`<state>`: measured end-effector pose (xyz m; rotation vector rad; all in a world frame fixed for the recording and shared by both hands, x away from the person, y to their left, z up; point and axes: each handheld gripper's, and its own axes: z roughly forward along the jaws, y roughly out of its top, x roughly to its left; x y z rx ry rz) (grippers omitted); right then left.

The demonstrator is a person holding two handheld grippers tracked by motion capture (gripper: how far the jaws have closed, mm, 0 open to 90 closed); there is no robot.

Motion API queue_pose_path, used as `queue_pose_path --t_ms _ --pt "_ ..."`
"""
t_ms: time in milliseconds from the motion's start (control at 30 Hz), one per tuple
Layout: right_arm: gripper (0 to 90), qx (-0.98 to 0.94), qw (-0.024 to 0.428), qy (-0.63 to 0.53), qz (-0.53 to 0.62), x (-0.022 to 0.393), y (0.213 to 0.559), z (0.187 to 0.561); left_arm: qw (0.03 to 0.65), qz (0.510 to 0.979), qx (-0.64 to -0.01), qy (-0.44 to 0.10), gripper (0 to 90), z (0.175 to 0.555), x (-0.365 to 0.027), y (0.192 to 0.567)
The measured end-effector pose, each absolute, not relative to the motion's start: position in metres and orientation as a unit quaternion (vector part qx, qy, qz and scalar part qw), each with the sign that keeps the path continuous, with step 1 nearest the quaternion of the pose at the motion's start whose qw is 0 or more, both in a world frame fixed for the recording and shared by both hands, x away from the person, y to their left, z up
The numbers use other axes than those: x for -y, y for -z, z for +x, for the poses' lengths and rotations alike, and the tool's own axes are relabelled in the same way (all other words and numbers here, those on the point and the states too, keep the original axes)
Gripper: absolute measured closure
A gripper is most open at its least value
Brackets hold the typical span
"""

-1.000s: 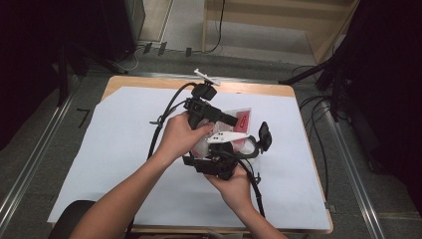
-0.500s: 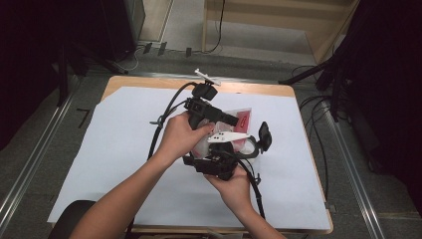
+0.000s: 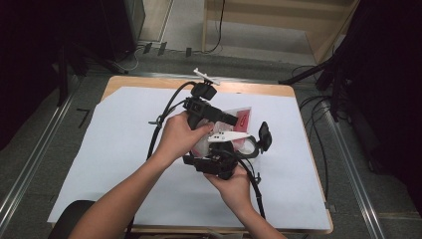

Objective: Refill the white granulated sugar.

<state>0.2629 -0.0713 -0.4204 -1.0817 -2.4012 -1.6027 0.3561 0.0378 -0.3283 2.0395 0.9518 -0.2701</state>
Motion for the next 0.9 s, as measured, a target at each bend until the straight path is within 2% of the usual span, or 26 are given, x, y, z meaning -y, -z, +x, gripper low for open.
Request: queue_pose_path --t_ms 267,433,900 --pt "63.6 0.779 0.031 0.516 -0.355 0.0699 0.4224 0.2625 0.419 0.823 -0.373 0.091 69.1 0.3537 -0.0346 0.3288" --pt "63.8 0.781 0.023 0.515 -0.353 0.0694 0.4227 0.2622 0.417 0.824 -0.373 0.09 68.9 0.3545 -0.0351 0.3288" --pt "64.1 0.774 0.041 0.519 -0.359 0.0713 0.4218 0.2646 0.421 0.82 -0.375 0.097 67.5 0.3552 -0.0348 0.3287"
